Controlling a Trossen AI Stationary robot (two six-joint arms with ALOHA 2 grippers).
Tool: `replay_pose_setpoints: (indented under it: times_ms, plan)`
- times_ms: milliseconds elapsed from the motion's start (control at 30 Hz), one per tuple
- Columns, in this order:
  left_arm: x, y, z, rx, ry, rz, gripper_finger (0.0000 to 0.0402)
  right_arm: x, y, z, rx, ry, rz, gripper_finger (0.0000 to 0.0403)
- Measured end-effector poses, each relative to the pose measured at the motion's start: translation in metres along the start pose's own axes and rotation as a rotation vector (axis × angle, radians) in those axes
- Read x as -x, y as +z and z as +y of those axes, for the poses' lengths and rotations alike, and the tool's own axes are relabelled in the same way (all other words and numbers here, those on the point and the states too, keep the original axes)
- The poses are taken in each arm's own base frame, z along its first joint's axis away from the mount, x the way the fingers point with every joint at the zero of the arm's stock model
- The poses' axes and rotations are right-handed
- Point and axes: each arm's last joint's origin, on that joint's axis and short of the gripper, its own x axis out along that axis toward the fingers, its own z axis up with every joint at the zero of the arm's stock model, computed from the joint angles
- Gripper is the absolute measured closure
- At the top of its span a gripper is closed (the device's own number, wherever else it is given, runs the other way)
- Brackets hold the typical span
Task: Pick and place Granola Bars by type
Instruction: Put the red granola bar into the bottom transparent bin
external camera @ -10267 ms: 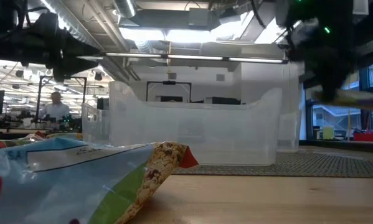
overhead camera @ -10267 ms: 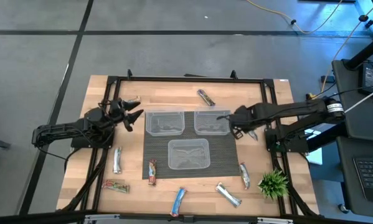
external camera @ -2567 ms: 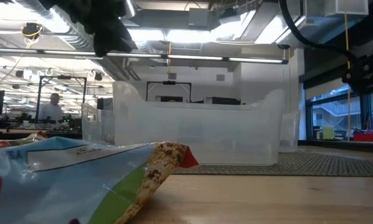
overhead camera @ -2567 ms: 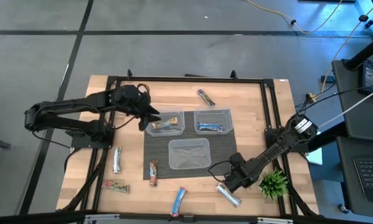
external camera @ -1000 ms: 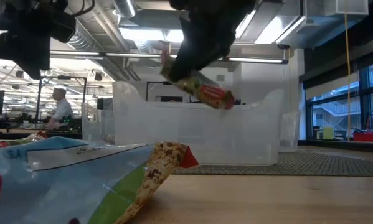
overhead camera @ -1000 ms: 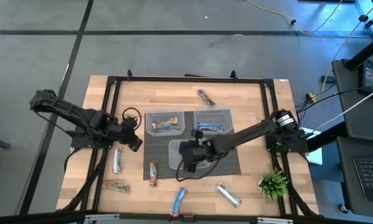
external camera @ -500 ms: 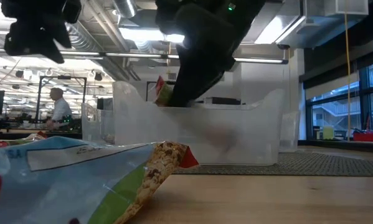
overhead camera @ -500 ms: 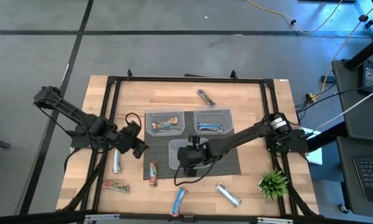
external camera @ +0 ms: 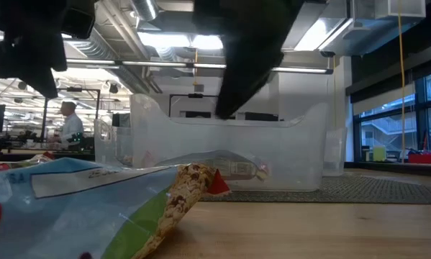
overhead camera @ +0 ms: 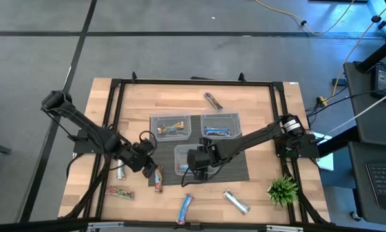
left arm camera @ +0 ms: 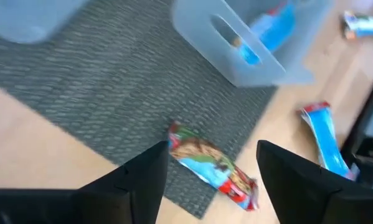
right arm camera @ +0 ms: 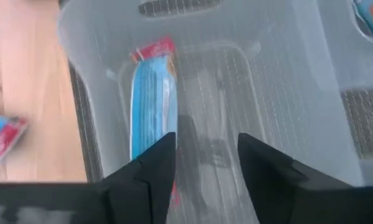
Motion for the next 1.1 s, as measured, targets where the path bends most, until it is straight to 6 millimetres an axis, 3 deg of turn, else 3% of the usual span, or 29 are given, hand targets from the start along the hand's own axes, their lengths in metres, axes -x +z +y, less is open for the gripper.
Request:
replay_pose_setpoints:
  times_ms: [167, 500, 700, 1100]
  plan:
    - [-0.012, -0.007, -0.014, -0.018, -0.09, 0.016, 0.0155, 0.014, 0.001, 0.0, 0.006, 0.002, -0.006, 0.0232]
    - [-0.036, -0.017, -0.014, 0.098, 0.01, 0.029, 0.0156, 0.017, -0.001, -0.001, -0.014, -0.007, 0.019, 0.0232]
    - [-0.049, -0.024, -0.026, 0.099, 0.058, 0.05, 0.0156, 0.017, -0.002, -0.001, -0.01, -0.009, 0.024, 0.0232]
    - [-0.064, -0.026, -0.055, 0.078, 0.341, 0.13, 0.0156, 0.017, -0.002, -0.001, -0.004, -0.009, 0.024, 0.0232]
